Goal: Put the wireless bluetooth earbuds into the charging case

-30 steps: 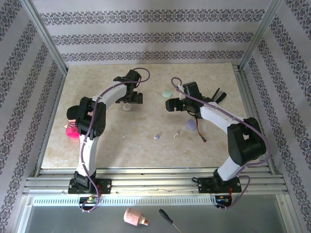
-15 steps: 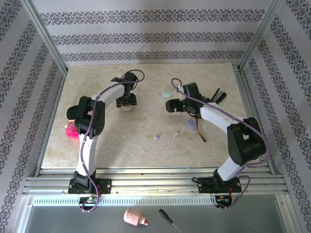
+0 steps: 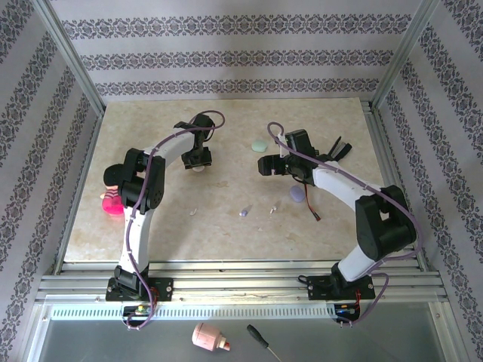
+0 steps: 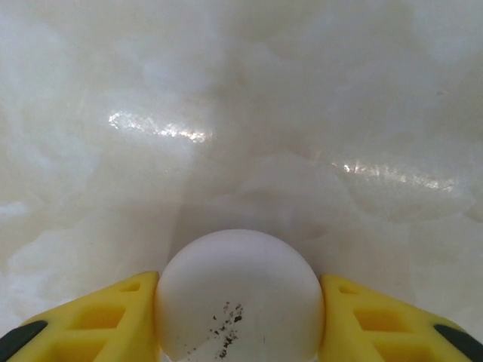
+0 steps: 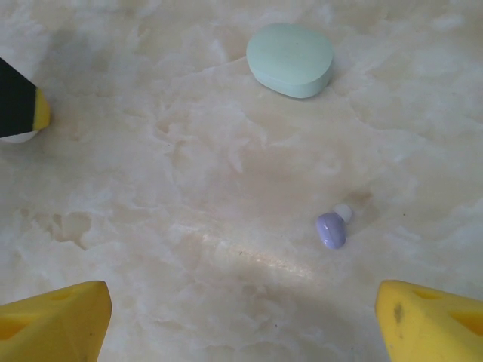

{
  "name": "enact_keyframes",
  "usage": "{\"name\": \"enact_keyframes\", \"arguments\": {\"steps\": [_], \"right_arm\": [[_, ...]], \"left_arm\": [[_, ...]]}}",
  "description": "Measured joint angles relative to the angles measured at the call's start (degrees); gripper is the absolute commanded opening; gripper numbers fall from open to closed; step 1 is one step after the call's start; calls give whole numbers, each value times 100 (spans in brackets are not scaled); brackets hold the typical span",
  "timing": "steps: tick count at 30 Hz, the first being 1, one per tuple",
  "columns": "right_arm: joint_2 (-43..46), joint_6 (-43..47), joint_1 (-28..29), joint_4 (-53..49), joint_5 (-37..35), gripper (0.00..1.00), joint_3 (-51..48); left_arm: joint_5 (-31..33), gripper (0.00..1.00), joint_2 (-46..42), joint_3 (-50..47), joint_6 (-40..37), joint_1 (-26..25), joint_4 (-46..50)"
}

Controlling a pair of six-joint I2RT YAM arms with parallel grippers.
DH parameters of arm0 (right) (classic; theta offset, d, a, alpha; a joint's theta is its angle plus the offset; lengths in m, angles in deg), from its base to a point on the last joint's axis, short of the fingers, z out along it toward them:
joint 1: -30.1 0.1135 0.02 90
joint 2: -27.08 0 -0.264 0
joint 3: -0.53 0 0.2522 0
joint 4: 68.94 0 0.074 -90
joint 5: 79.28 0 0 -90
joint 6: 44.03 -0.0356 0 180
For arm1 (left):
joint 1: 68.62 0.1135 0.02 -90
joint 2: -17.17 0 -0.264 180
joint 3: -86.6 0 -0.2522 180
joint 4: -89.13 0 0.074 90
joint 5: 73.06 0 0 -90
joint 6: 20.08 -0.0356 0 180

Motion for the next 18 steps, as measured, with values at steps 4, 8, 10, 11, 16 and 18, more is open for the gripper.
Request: {"name": "enact_keyframes", "arguments": {"steps": [4, 8, 10, 11, 16, 18], "right_arm": [[461, -39, 33, 542, 212, 88, -472], [920, -223, 186, 1582, 387, 85, -1185], [1027, -382, 319, 2214, 407, 85, -1523], [1058, -470, 396, 2553, 400, 85, -1692], [1040, -841, 697, 3945, 411, 85, -2127], [857, -1056, 734, 4570, 525, 84, -2131]], "left_arm": [[-83, 40, -212, -339, 81, 0, -286], [-442, 38, -636, -868, 302, 0, -719], [-697, 37, -942, -1169, 511, 0, -1047], [-852, 37, -1128, -1353, 660, 0, -1261], [-1534, 37, -1998, -2299, 1668, -13, -2514], [-1794, 37, -2304, -2800, 2253, -24, -3200]]}}
